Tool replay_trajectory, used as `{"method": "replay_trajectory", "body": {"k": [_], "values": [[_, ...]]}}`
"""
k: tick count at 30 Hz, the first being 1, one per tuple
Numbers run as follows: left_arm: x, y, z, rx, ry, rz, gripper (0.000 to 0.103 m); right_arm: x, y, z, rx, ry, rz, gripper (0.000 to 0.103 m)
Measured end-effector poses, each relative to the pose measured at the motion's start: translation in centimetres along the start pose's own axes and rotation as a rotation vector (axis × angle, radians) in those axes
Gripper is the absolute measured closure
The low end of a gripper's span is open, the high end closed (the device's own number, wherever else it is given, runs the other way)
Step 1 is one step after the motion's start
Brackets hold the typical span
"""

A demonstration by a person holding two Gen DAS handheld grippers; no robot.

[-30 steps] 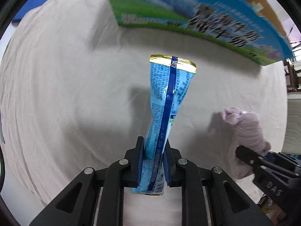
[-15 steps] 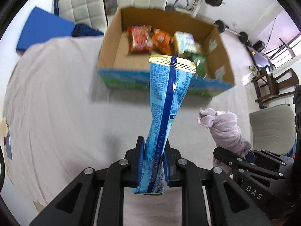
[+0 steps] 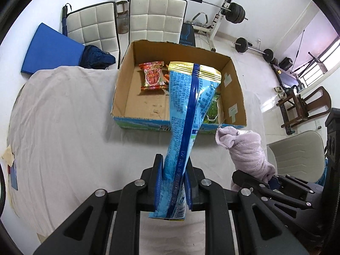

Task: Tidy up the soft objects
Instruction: 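Carry the packet and towel into the box and open both tools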

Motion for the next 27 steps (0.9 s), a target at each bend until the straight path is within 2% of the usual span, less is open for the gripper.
{"method": "replay_trajectory", "body": {"k": [11,17,21,27], "values": [[0.1,-5.2,-2.4,0.011,0.012,-0.007,0.087,0.5,-5.0,-0.7,-0.033,0.014,0.016,0.074],[2.0,-8.5,-6.1,0.075,0.044,0.073,0.087,0.9,-8.8,-2.7,-0.030,0.013,0.010,0.074],[4.0,-10.6,-9.5,0.136,0.077,0.176,0.087,0.9,-11.4,-5.1,-0.011,0.004,-0.010,0.074],[5.1,-12.7,-13.9,0.189,0.043,0.198,0.087,0.1,-14.3,-9.9,0.040,0.015,-0.059,0.074]]}}
Point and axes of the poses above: each gripper's, at about its wrist camera, not at the fingertips, and z roughly against the way its jaws point, x to its left, y to its underside, the point moved 7 cm from there along -z, roughly the way its jaws point, and after that the axes turned 4 degrees about -x, right-handed, at the moved point
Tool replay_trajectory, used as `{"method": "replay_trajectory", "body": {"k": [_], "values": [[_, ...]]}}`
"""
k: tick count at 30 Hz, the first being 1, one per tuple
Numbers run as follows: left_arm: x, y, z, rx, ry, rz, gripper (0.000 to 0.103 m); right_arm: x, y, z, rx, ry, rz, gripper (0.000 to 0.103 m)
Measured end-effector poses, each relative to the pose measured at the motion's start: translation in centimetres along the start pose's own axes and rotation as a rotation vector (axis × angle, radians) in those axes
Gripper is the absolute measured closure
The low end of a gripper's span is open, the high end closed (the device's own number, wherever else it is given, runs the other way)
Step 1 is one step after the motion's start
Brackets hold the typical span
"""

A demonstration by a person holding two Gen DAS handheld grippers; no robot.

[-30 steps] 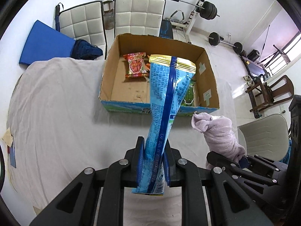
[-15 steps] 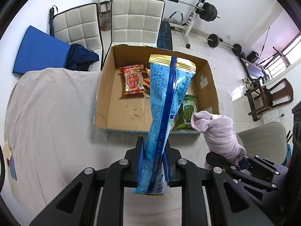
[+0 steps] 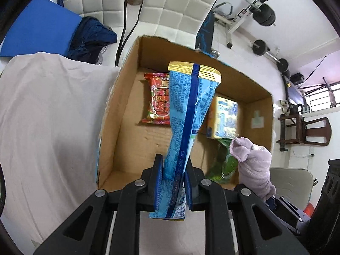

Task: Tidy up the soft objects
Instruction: 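Carry the packet and towel into the box and open both tools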

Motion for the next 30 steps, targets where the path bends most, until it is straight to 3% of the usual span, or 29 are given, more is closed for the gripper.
{"method": "replay_trajectory", "body": {"k": [13,16,19,21,24,28,30], "values": [[0.9,-0.9,-8.7,0.168,-0.060,-0.045,0.086,-1.4,-1.1,-9.2,0.119,0.053,0.002,0.073],[1.0,-0.5,-9.7,0.195,-0.084,-0.060,0.080,-1.4,-0.9,-10.8,0.156,0.043,0.005,0.069],[1.0,-0.2,-10.0,0.200,-0.107,-0.075,0.071,-1.3,-0.8,-11.7,0.165,0.059,0.020,0.053],[1.0,-0.2,-9.9,0.192,-0.114,-0.083,0.070,-1.3,-0.8,-11.7,0.155,0.068,0.026,0.033],[1.1,-0.1,-9.2,0.166,-0.123,-0.086,0.068,-1.4,-1.1,-11.5,0.139,0.081,0.022,0.033],[1.2,0.4,-8.0,0.123,-0.149,-0.116,0.055,-2.2,-1.2,-10.8,0.115,0.118,0.024,0.030],[1.2,0.4,-7.6,0.106,-0.160,-0.124,0.047,-3.1,-1.2,-10.4,0.107,0.134,0.023,0.022]]}}
Point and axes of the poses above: each gripper's, at about its wrist camera, not at the fingertips, and z roughly against the way its jaws point, x to its left, y to its underside, the point moved 7 cm from there along -z, roughly the way its jaws point, and after that the axes turned 4 degrees about -x, right-handed, at the moved point
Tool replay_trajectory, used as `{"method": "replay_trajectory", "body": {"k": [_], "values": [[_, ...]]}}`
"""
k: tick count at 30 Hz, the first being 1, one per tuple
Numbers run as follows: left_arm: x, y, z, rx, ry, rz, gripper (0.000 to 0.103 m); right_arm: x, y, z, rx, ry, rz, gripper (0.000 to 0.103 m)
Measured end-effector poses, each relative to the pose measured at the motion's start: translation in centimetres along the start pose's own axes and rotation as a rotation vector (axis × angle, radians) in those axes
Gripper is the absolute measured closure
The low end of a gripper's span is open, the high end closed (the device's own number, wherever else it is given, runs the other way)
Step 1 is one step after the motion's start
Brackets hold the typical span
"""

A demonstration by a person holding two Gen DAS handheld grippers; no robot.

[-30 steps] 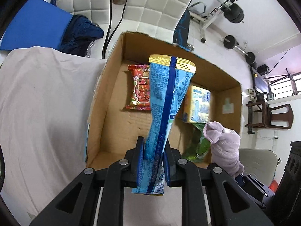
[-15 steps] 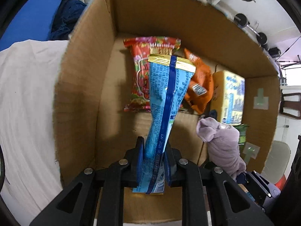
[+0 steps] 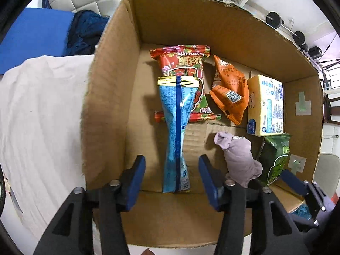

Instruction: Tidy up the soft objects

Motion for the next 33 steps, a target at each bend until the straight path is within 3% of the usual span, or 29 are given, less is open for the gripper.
{"method": "replay_trajectory", "body": {"k": [2,4,12,15,23,33], "values": [[0.2,0.3,0.5,-0.031,-0.031,-0.010,0.020,-0.6,0.1,0.2,-0.014,0.014,-0.004,0.014],[0.3,0.3,0.9,-0.058,-0.055,-0.039,0.011,-1.5,0.0,0.2,-0.027,0.033,-0.008,0.002],[0.0,0.4,2.7,-0.123,-0.083,-0.069,0.010,-4.2,0.4,0.7,-0.064,0.074,-0.017,0.000],[-0.2,0.5,3.0,-0.134,-0.083,-0.067,0.003,-4.4,0.7,2.0,-0.081,0.091,-0.027,0.000],[-0.8,0.9,4.7,-0.163,-0.080,-0.065,0.002,-5.3,0.9,3.5,-0.105,0.094,-0.044,0.000],[-2.2,5.0,13.3,-0.319,-0.067,-0.070,0.002,-5.4,4.1,11.4,-0.237,0.060,-0.060,0.000]]}}
Point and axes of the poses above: each gripper's, at about its wrist camera, not at the fingertips, and z roughly against the way its jaws point, x to its left, y to its underside, the point moved 7 cm from there along -z, roughly the way its jaws point, and after that the axes turned 4 degrees about -x, right-handed, at the moved point
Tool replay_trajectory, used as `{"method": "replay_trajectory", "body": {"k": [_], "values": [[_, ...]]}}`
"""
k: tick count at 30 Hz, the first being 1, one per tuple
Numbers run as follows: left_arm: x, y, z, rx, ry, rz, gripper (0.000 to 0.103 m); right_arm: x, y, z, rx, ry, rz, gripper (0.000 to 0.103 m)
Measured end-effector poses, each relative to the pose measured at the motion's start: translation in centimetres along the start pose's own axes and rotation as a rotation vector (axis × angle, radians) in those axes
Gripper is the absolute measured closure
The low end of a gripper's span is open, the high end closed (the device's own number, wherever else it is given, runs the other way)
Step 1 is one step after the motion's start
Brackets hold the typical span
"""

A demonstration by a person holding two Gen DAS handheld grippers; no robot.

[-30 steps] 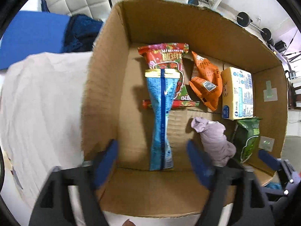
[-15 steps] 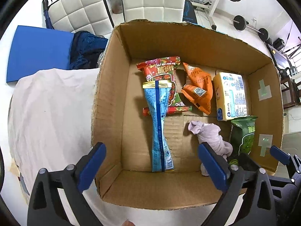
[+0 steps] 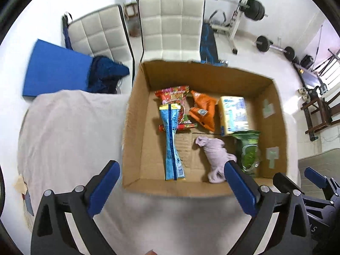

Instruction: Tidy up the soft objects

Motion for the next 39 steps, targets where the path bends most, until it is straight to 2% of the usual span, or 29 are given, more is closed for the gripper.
{"method": "replay_trajectory", "body": {"k": [7,13,19,24,32,39], "values": [[-0.1,2.3,9.2,-0.116,-0.016,-0.009,0.002,-1.1,3.5,9.1,-0.090,-0.050,0.002,0.000],[-0.4,4.2,15.1,-0.173,-0.021,-0.024,0.002,-1.3,5.9,17.8,-0.195,-0.073,0.026,0.000],[-1.0,6.3,19.9,-0.220,-0.004,-0.041,0.002,-1.6,8.0,24.6,-0.275,-0.073,0.034,0.000],[-1.9,7.5,22.3,-0.232,0.019,-0.054,0.002,-1.5,9.8,29.4,-0.314,-0.065,0.060,0.000],[-2.2,7.5,25.0,-0.303,0.018,-0.056,0.000,-1.4,10.6,33.4,-0.353,-0.026,0.089,0.000],[-2.1,7.4,24.0,-0.295,0.017,-0.032,0.000,-1.9,9.4,32.9,-0.366,0.004,0.066,0.000]]}}
Point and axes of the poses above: each gripper's, at about its wrist camera, not at the fingertips, and z roughly against the way its jaws point, x to its left, y to its underside, the point moved 7 cm from there along -z, roughly the way its jaws point, and after that the axes turned 4 degrees about -x, right-handed, at the moved point
